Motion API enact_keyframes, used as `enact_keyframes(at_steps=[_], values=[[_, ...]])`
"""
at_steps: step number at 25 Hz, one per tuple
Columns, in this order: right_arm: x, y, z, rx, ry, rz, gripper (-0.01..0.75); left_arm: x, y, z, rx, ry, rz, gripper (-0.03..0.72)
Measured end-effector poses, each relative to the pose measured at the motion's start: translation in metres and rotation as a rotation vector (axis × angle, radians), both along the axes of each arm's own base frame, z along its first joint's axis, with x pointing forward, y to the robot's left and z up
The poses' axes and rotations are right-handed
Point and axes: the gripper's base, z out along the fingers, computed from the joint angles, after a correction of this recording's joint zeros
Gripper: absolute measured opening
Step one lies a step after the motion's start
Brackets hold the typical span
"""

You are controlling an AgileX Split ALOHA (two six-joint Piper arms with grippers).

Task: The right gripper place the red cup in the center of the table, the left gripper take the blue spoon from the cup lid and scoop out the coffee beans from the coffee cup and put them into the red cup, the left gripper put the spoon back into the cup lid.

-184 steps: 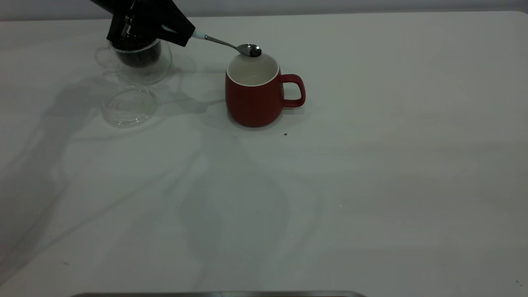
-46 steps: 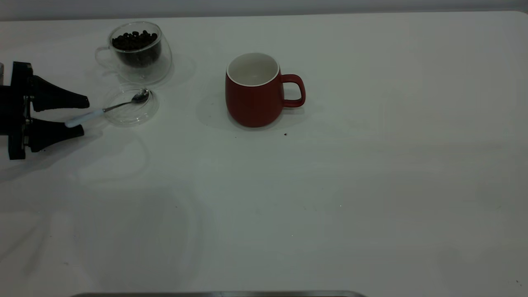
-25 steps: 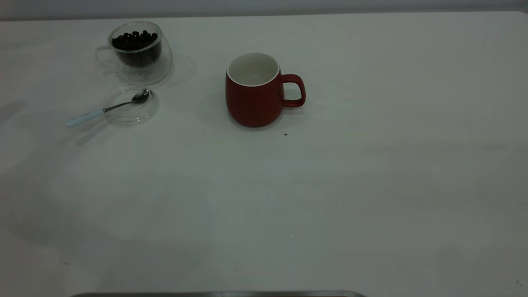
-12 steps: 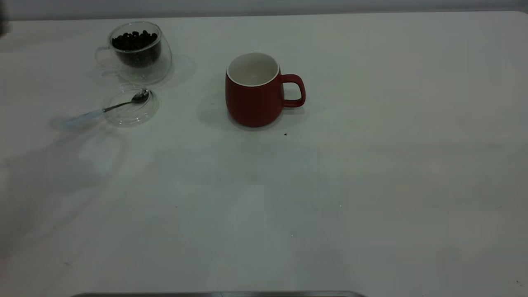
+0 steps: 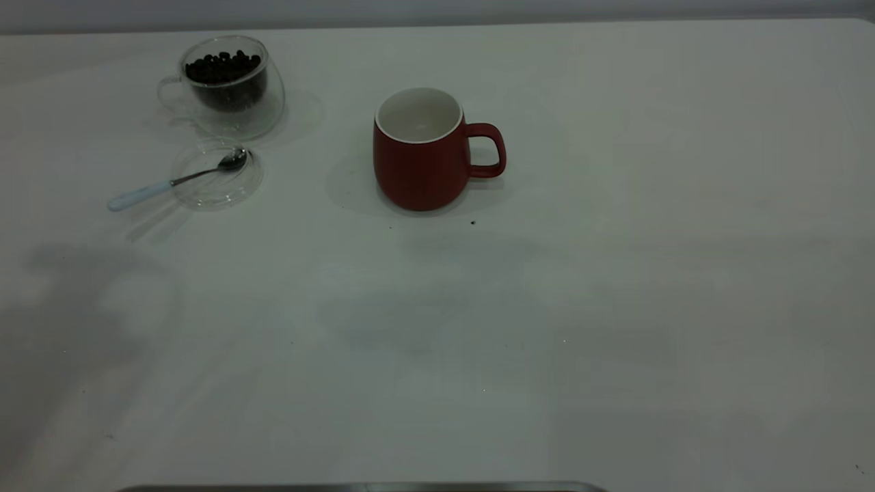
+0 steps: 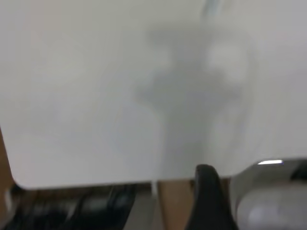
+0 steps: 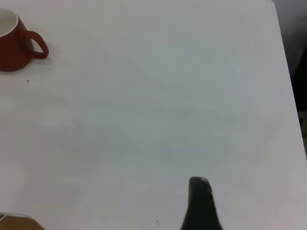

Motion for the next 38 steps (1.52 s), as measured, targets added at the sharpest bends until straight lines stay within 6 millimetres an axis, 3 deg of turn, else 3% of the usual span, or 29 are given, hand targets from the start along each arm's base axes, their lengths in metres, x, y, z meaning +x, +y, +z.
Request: enact_keyframes(at_steps=[4,8,13,16,27,38], values=[[0.000,0.000,0.000,0.000,0.000,0.000,0.582,-0.074,0.016,0.033,-0.047,-0.206,0.000,0.570],[0.000,0.000,0.000,0.000,0.000,0.000,0.582,-0.146,0.033,0.017,-0.047,-0.335,0.003,0.570],[0.000,0.000,0.000,0.000,0.000,0.000,0.582,-0.199,0.047,-0.012,-0.053,-0.455,0.023,0.570],[0.000,0.000,0.000,0.000,0.000,0.000,0.582,-0.207,0.047,-0.029,-0.069,-0.448,0.013,0.570],[0.000,0.000,0.000,0.000,0.000,0.000,0.582,-0.202,0.020,-0.087,-0.248,-0.233,-0.172,0.570],[0.000,0.000,0.000,0.000,0.000,0.000,0.582,-0.202,0.019,-0.088,-0.256,-0.232,-0.193,0.570]])
